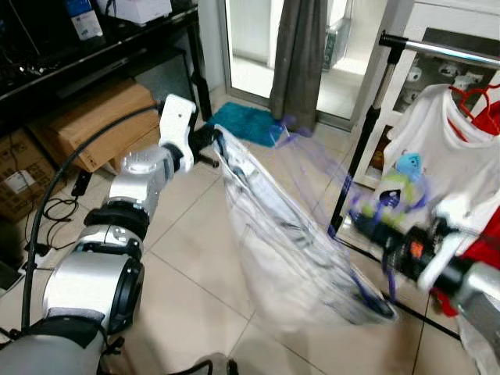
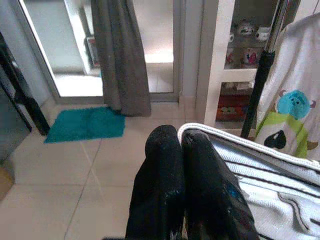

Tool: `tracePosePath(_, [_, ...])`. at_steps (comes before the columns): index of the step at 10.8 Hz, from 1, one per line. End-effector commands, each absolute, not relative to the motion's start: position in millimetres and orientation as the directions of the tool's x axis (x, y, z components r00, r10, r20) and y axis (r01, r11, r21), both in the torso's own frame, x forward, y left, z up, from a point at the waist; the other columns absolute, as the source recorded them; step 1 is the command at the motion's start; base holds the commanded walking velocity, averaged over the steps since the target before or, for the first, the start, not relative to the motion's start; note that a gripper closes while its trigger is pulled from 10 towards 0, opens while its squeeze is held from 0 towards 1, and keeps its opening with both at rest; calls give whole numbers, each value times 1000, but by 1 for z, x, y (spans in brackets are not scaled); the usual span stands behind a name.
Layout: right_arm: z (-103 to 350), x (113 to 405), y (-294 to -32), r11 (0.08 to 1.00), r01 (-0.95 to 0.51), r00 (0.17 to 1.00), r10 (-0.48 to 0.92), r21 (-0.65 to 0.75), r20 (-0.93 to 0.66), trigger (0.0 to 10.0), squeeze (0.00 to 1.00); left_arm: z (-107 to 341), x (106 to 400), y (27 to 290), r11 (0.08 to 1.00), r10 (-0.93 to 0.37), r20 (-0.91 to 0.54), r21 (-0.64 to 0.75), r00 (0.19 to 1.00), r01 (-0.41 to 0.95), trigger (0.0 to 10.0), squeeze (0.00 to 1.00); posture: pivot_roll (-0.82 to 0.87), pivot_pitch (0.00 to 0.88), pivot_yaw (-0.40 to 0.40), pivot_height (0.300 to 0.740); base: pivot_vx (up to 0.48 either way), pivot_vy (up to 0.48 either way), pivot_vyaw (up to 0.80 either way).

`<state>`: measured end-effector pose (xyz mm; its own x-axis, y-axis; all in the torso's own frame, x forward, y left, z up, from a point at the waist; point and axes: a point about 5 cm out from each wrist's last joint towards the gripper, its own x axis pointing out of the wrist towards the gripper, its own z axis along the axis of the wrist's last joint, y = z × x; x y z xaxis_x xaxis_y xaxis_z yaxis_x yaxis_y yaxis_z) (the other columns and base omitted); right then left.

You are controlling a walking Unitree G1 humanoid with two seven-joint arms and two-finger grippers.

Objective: Hang hanger

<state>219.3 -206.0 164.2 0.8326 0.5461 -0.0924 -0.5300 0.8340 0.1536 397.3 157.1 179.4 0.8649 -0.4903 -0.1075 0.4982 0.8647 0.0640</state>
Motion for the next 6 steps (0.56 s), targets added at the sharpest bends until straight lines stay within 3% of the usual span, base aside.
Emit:
tracePosePath(1, [178, 229, -212, 873, -447, 891, 453, 194, 19, 0, 0, 189, 397, 149, 850, -517, -48, 92, 855, 519, 0, 0, 56, 0, 85, 740, 0, 0, 0])
tracePosePath(2, [190, 240, -207, 871, -382, 924, 349, 308, 160, 0, 0, 173, 385, 119, 776, -624, -54, 70, 780, 626, 0, 0, 56, 0, 80, 740, 0, 0, 0])
tracePosePath(4, [190, 257, -205, 891, -246, 965, 187, 381, 185, 0, 0, 160, 360, 63, 648, -761, -23, 10, 648, 761, 0, 0, 51, 0, 74, 740, 0, 0, 0])
tracePosePath(5, [182, 262, -207, 917, -139, 988, 102, 374, 116, 0, 0, 158, 352, 51, 646, -763, 5, -28, 647, 763, 0, 0, 45, 0, 74, 740, 0, 0, 0])
tracePosePath(6, [164, 259, -206, 980, -84, 996, 90, 181, -25, 0, 0, 157, 348, 54, 700, -712, 30, -52, 702, 712, 0, 0, 40, 0, 66, 740, 0, 0, 0])
